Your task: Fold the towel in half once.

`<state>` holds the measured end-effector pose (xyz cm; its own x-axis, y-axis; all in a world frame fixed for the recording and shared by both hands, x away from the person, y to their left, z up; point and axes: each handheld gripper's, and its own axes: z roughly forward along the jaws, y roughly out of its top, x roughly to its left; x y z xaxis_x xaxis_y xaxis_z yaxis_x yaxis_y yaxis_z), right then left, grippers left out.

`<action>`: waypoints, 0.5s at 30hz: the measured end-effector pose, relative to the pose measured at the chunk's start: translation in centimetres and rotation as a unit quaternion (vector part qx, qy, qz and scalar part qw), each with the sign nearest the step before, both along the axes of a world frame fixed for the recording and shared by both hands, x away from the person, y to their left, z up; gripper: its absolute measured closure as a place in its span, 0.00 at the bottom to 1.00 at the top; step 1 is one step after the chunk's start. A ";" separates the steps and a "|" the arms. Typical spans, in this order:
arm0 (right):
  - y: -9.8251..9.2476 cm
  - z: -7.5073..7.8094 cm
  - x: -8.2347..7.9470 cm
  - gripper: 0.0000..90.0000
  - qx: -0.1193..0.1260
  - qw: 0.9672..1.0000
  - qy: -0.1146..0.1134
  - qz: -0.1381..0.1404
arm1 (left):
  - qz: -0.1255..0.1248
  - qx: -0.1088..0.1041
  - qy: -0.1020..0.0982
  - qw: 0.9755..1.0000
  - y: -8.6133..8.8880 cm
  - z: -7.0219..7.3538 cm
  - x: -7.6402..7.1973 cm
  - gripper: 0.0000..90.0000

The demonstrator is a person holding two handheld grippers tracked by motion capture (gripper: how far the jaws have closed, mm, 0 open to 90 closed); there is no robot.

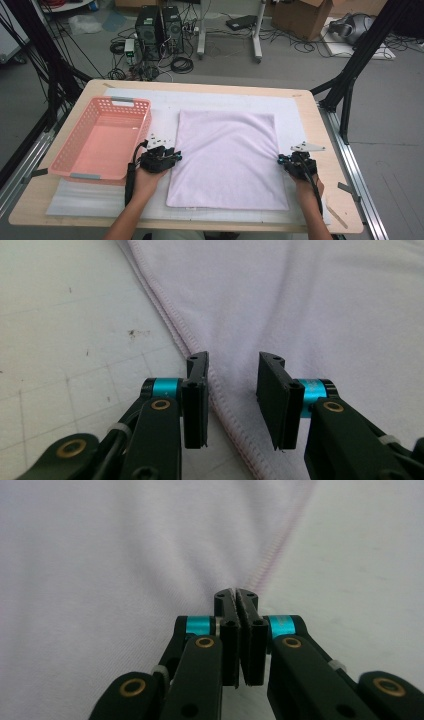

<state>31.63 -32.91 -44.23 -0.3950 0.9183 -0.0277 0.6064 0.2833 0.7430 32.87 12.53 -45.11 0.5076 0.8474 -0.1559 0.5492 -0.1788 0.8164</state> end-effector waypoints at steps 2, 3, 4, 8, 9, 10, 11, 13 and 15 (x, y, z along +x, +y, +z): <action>-0.4 -0.1 0.0 0.97 0.018 1.000 0.013 -0.004 | 0.003 0.003 0.002 1.000 -0.1 0.0 0.0 0.69; -0.5 -0.2 0.0 0.93 0.025 1.000 0.014 -0.002 | 0.005 0.004 0.002 1.000 -0.1 0.0 0.0 0.67; -0.6 -0.2 0.0 0.82 0.028 1.000 0.009 -0.001 | 0.007 0.005 0.003 1.000 -0.1 0.0 0.1 0.65; -1.3 0.1 0.0 0.72 0.057 0.998 -0.008 -0.013 | 0.012 -0.006 0.009 1.000 0.0 0.0 0.3 0.63; -1.4 0.2 0.0 0.72 0.061 0.998 -0.011 -0.015 | 0.010 -0.010 0.012 1.000 0.2 0.0 0.4 0.63; -1.5 0.2 0.0 0.71 0.065 0.998 -0.012 -0.015 | 0.012 -0.015 0.013 1.000 0.2 0.0 0.4 0.63; -1.7 0.2 0.0 0.71 0.066 0.998 -0.015 -0.013 | 0.013 -0.016 0.010 1.000 0.3 0.0 0.4 0.63; -1.8 0.3 0.1 0.70 0.068 0.997 -0.022 -0.009 | 0.015 -0.024 0.001 1.000 0.2 0.0 0.5 0.64; -1.8 0.3 0.5 0.71 0.067 0.997 -0.024 -0.007 | 0.014 -0.035 0.000 0.999 -0.1 0.0 0.7 0.64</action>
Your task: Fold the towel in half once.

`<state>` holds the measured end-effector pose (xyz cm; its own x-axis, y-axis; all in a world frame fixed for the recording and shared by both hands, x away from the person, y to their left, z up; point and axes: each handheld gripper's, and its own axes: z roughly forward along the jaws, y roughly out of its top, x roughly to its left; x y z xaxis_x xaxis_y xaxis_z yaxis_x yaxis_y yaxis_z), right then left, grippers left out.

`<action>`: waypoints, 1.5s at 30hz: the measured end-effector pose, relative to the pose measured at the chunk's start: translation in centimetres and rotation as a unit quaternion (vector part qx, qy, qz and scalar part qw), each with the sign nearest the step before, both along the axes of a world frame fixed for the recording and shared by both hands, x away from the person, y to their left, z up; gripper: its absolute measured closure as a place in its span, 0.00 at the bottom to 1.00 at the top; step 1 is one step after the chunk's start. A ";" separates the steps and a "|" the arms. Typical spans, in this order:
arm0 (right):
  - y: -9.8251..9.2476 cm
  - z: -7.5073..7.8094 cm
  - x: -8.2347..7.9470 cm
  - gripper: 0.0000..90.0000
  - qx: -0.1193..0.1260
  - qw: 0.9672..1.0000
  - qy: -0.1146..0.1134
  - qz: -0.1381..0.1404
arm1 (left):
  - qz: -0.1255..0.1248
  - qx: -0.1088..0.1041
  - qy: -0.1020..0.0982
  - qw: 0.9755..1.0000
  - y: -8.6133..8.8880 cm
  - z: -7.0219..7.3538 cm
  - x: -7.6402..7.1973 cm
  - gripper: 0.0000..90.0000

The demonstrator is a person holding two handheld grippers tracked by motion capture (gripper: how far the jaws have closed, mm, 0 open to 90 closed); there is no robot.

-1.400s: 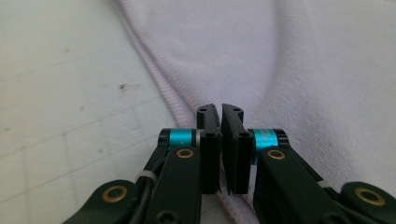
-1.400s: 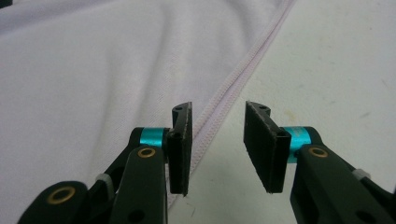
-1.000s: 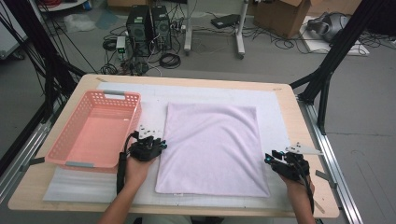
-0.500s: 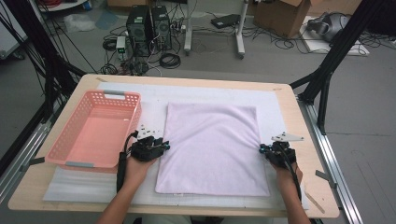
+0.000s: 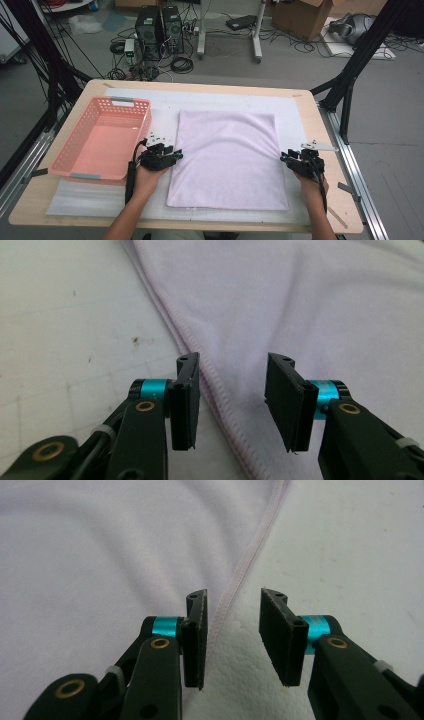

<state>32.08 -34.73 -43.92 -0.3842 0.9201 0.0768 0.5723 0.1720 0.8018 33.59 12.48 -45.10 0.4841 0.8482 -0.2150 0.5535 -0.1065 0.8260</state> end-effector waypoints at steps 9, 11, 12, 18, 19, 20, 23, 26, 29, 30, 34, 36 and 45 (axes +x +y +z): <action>0.1 -0.3 0.7 0.70 0.012 1.000 0.002 0.006 | 0.023 0.001 0.021 1.000 -0.4 0.2 3.2 0.61; 0.3 -0.6 1.1 0.69 0.010 1.000 0.004 0.009 | 0.038 0.001 0.027 0.999 -0.5 0.0 4.2 0.57; 0.5 -0.8 1.4 0.68 0.010 1.000 0.011 0.011 | 0.045 0.004 0.029 0.999 -0.5 0.0 4.7 0.57; 1.5 -1.2 3.0 0.69 0.002 1.000 0.030 0.000 | 0.059 0.024 0.031 0.997 -1.2 -0.1 7.2 0.63; 1.6 -1.1 3.2 0.74 0.003 0.999 0.033 0.000 | 0.057 0.050 0.025 0.997 -1.5 0.0 7.3 0.69; 1.6 -1.1 3.3 0.83 0.002 0.999 0.032 0.003 | 0.055 0.058 0.019 0.997 -1.6 0.0 7.3 0.77; 1.7 -1.1 3.5 0.94 0.001 0.999 0.033 0.009 | 0.063 0.050 0.017 0.997 -1.6 0.0 7.5 0.94; 1.8 -1.0 3.3 0.94 -0.007 0.999 0.031 -0.009 | 0.090 0.043 0.018 0.995 -1.4 0.0 7.6 0.95; 1.6 -0.8 3.0 0.92 -0.015 0.999 0.030 -0.019 | 0.097 0.036 0.017 0.994 -0.9 0.1 7.6 0.95; 1.5 -0.8 3.0 0.86 -0.015 0.999 0.033 -0.019 | 0.091 0.034 0.021 0.995 -0.8 0.1 7.6 0.93; 0.7 -0.3 2.5 0.64 0.010 1.000 0.017 -0.023 | 0.073 0.008 0.022 0.997 0.0 0.4 7.2 0.70; 0.4 0.1 2.1 0.60 0.007 1.000 0.003 -0.016 | 0.060 -0.011 0.019 0.998 0.3 0.8 6.9 0.57; -0.4 1.4 0.2 0.41 0.013 0.999 -0.028 0.035 | -0.032 -0.061 -0.032 0.997 0.1 2.3 4.1 0.36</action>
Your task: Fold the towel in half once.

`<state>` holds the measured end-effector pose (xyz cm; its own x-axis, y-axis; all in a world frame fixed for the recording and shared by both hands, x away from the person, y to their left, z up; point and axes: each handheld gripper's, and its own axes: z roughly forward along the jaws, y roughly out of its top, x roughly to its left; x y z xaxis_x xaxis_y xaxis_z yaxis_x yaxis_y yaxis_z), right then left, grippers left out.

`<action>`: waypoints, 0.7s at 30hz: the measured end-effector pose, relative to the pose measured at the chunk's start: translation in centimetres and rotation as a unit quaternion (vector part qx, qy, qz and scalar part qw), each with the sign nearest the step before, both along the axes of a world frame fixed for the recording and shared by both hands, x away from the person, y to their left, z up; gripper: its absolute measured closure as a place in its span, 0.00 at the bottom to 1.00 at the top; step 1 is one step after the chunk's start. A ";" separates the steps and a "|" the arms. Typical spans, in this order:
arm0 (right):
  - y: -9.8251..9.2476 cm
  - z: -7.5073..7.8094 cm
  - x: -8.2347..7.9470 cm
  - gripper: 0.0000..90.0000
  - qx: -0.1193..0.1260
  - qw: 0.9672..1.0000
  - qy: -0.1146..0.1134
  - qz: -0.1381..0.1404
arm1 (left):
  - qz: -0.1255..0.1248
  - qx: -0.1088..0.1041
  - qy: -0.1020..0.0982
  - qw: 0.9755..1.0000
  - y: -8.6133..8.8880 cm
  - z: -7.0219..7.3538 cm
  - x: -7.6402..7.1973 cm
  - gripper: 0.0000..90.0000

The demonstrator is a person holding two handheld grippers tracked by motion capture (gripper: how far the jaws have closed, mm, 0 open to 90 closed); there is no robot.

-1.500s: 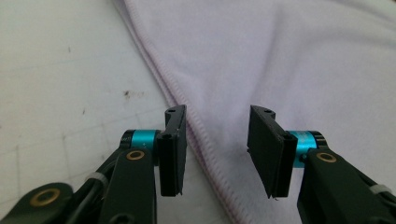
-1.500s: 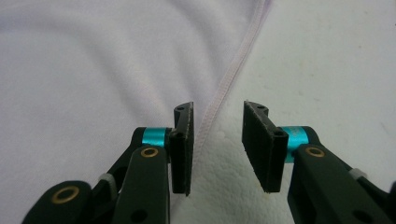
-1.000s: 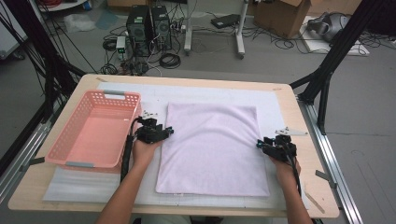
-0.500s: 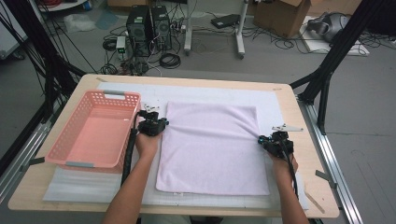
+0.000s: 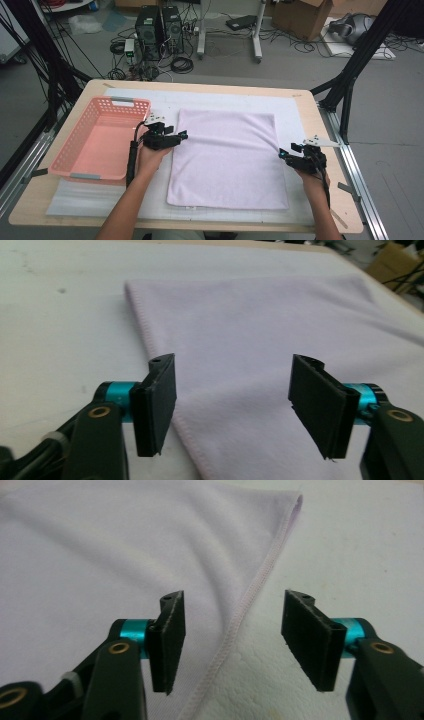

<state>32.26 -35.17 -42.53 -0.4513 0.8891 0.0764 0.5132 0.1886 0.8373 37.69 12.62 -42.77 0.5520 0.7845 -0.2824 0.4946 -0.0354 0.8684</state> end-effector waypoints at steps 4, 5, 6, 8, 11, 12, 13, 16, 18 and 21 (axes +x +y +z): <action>-0.4 0.2 -1.2 0.28 -0.009 0.999 -0.028 -0.013 | -0.022 -0.007 -0.037 0.999 -0.2 -0.1 -1.6 0.21; -0.6 0.3 -1.3 0.28 -0.010 0.999 -0.034 -0.011 | -0.026 -0.011 -0.037 0.999 -0.1 -0.1 -1.8 0.19; -0.7 0.4 -1.5 0.27 -0.008 0.999 -0.035 -0.011 | -0.026 -0.006 -0.036 0.999 -0.1 -0.1 -2.0 0.19; -0.9 0.6 -1.9 0.24 -0.007 0.999 -0.040 -0.008 | -0.038 -0.007 -0.051 0.998 0.0 -0.1 -2.5 0.19; -0.9 0.9 -2.9 0.24 -0.011 0.998 -0.057 0.003 | -0.056 -0.005 -0.066 0.996 -0.1 -0.2 -3.2 0.20; -0.9 1.0 -3.1 0.24 -0.009 0.998 -0.062 0.009 | -0.060 -0.008 -0.070 0.996 0.0 -0.2 -3.4 0.21; -0.9 1.1 -3.4 0.23 -0.004 0.998 -0.064 0.010 | -0.064 -0.012 -0.072 0.995 0.0 -0.2 -3.5 0.21; -1.0 1.2 -4.1 0.23 0.003 0.997 -0.072 0.020 | -0.068 -0.024 -0.089 0.993 0.1 0.0 -4.3 0.21; -0.9 1.2 -4.4 0.23 -0.003 0.997 -0.072 0.023 | -0.075 -0.021 -0.091 0.993 0.1 0.1 -4.7 0.21; -0.9 1.3 -4.5 0.22 -0.002 0.997 -0.077 0.020 | -0.081 -0.019 -0.095 0.992 0.0 0.1 -5.1 0.22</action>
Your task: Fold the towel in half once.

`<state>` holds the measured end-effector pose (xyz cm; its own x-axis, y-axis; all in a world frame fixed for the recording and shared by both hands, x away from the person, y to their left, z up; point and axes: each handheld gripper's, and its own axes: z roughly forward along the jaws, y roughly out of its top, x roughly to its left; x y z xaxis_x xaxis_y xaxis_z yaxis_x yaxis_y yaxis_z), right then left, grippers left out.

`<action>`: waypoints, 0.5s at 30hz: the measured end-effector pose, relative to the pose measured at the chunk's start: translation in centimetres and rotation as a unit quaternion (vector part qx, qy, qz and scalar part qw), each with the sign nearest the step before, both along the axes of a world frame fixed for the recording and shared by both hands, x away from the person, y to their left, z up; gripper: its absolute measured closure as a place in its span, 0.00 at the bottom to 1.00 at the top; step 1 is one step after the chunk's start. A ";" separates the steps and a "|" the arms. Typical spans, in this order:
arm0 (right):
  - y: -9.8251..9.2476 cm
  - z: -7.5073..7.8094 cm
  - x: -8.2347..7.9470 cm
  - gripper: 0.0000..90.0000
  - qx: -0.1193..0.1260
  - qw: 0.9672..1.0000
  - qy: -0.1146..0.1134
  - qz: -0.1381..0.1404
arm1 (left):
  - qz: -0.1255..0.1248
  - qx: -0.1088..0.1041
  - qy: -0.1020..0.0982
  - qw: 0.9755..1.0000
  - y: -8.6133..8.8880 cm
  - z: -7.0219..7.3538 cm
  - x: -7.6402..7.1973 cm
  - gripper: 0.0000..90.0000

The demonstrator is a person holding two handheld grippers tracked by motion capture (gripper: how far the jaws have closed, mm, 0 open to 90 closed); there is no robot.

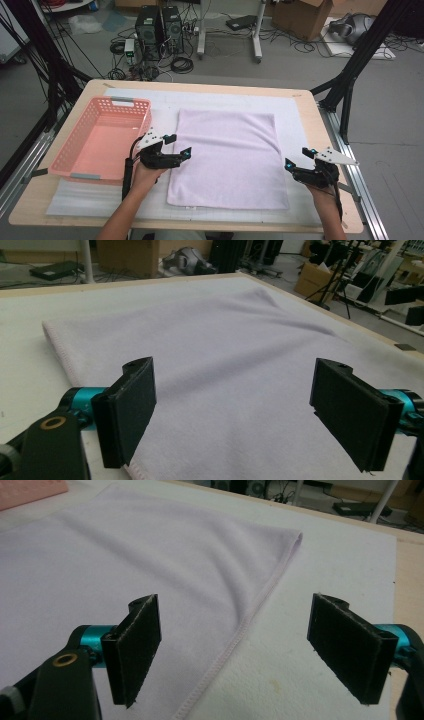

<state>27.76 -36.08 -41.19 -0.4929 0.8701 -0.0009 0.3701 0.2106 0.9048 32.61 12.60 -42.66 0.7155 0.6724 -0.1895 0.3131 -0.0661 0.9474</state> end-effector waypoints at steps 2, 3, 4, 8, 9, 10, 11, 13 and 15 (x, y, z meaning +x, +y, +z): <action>-0.1 0.1 -0.1 0.23 0.003 1.000 -0.003 -0.002 | -0.003 0.001 0.001 1.000 0.0 0.0 -0.1 0.22; 0.0 0.1 -0.1 0.23 0.006 1.000 0.000 -0.004 | -0.003 -0.001 0.003 1.000 0.1 -0.1 -0.1 0.22; 0.0 0.1 -0.1 0.22 0.007 1.000 -0.002 -0.004 | -0.003 -0.002 0.000 1.000 0.0 -0.1 -0.1 0.23; 0.1 0.0 0.1 0.22 0.000 1.000 -0.001 0.001 | -0.002 -0.005 -0.001 1.000 -0.1 -0.2 0.0 0.23; 0.1 0.0 0.1 0.22 -0.002 1.000 0.000 0.001 | -0.005 -0.005 -0.001 1.000 -0.1 -0.2 0.0 0.23; 0.2 -0.1 0.1 0.23 0.001 1.000 0.003 0.000 | -0.003 -0.003 -0.002 1.000 -0.2 -0.2 0.0 0.23; 0.1 -0.2 0.1 0.22 -0.001 1.000 0.003 0.001 | -0.001 0.004 -0.007 1.000 -0.3 -0.2 0.0 0.23; 0.0 -0.3 0.1 0.22 0.000 1.000 0.007 0.001 | -0.002 0.015 -0.014 1.000 -0.5 -0.3 -0.1 0.23; 0.0 -0.3 0.1 0.23 -0.001 1.000 0.007 0.001 | -0.005 0.014 -0.012 1.000 -0.6 -0.3 -0.1 0.23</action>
<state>27.89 -36.08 -41.46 -0.4950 0.8689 0.0038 0.3827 0.2141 0.8987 32.54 11.97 -42.97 0.7269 0.6695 -0.1532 0.2900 -0.0970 0.9521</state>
